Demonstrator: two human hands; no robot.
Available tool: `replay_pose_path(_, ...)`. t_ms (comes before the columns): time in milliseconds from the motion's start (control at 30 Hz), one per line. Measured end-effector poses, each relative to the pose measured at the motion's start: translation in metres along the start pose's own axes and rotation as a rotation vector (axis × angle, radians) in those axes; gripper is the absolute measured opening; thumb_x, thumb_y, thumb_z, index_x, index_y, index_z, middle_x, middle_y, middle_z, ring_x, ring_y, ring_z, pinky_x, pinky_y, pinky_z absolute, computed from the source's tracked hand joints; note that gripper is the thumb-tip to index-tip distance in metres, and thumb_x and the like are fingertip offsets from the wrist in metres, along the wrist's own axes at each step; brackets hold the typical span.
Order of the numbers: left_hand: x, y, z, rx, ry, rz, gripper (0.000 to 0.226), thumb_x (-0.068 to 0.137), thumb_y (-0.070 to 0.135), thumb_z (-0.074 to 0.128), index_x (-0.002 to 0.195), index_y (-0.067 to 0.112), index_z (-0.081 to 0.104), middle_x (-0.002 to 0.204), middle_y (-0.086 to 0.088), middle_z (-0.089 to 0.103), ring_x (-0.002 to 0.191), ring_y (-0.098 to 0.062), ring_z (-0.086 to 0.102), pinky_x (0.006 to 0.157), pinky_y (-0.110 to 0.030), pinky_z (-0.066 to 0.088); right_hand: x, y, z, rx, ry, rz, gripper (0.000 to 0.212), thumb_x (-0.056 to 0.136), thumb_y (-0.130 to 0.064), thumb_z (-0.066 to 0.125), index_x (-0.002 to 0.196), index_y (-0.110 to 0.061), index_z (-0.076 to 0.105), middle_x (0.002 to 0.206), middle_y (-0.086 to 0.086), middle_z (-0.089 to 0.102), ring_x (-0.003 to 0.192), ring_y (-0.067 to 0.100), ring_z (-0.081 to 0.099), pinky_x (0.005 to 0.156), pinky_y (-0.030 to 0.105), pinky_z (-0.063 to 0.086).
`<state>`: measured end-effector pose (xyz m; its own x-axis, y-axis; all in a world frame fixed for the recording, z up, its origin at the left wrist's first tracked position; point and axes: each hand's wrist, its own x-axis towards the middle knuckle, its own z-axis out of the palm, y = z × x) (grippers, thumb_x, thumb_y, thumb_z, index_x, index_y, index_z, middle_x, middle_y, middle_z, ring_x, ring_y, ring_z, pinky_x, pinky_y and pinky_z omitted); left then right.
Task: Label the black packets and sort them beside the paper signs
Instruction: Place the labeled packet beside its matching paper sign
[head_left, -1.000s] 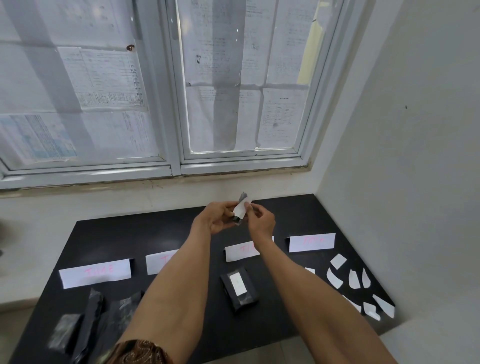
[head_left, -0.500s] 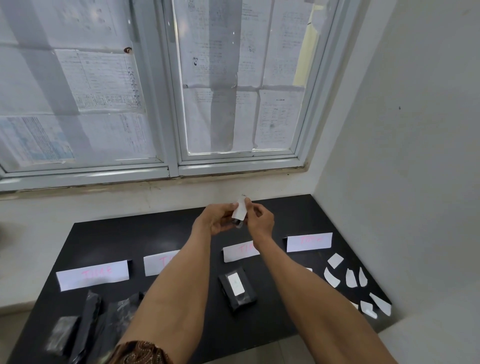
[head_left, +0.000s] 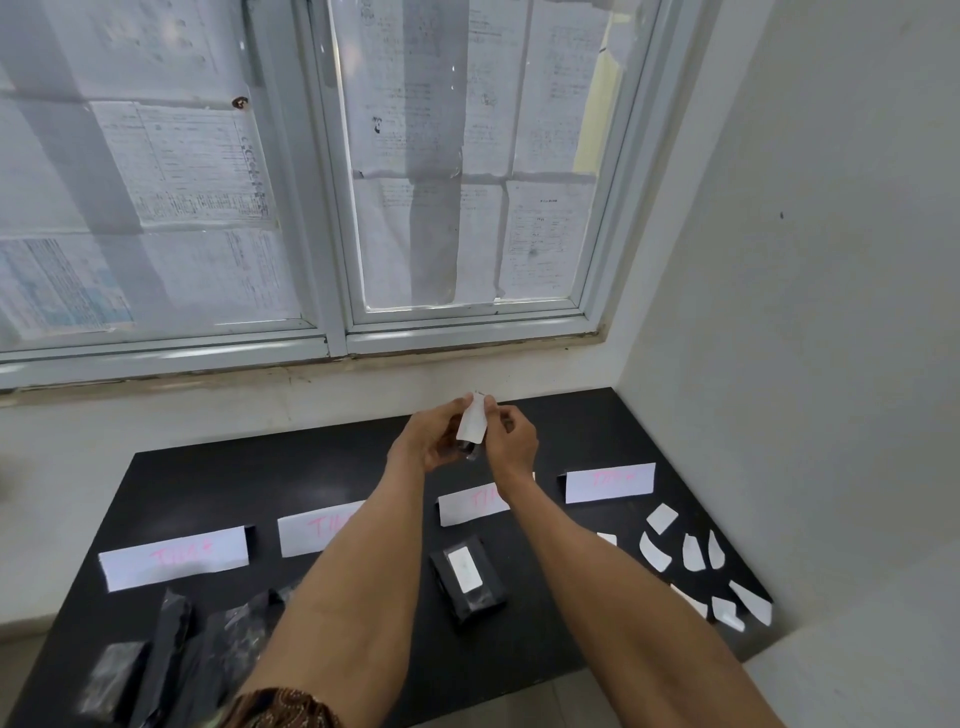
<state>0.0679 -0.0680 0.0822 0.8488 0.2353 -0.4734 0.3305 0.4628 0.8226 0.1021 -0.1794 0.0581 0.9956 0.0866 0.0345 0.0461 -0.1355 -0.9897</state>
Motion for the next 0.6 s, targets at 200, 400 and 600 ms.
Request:
replay_pose_path(200, 0.006, -0.003, 0.005, 0.012, 0.042, 0.068, 0.031, 0.087, 0.039, 0.067, 0.098, 0.011, 0.07, 0.095, -0.009, 0.072, 0.086, -0.022, 0.068, 0.062, -0.031, 0.057, 0.002, 0.0, 0.007, -0.021, 0.022, 0.004, 0.035, 0.097, -0.048, 0.045, 0.089, -0.019, 0.064, 0.082, -0.005, 0.065, 0.075, 0.009, 0.061, 0.066, 0.021, 0.052)
replay_pose_path(400, 0.007, -0.003, -0.003, 0.034, -0.085, 0.061, 0.04, 0.077, 0.035, 0.078, 0.105, 0.006, 0.07, 0.099, -0.011, 0.074, 0.089, -0.022, 0.071, 0.07, -0.029, 0.058, 0.006, -0.005, 0.009, -0.017, 0.091, -0.001, 0.034, 0.089, -0.053, 0.058, 0.09, -0.018, 0.061, 0.083, -0.007, 0.065, 0.075, 0.004, 0.062, 0.058, 0.012, 0.044)
replay_pose_path(600, 0.012, -0.005, -0.01, -0.104, -0.001, 0.057, 0.034, 0.079, 0.026, 0.078, 0.103, 0.005, 0.068, 0.101, -0.012, 0.073, 0.092, -0.023, 0.071, 0.065, -0.026, 0.059, 0.004, -0.001, 0.016, -0.051, 0.097, -0.057, 0.019, 0.097, -0.025, 0.055, 0.109, -0.015, 0.065, 0.094, 0.0, 0.069, 0.091, 0.018, 0.067, 0.07, 0.019, 0.052)
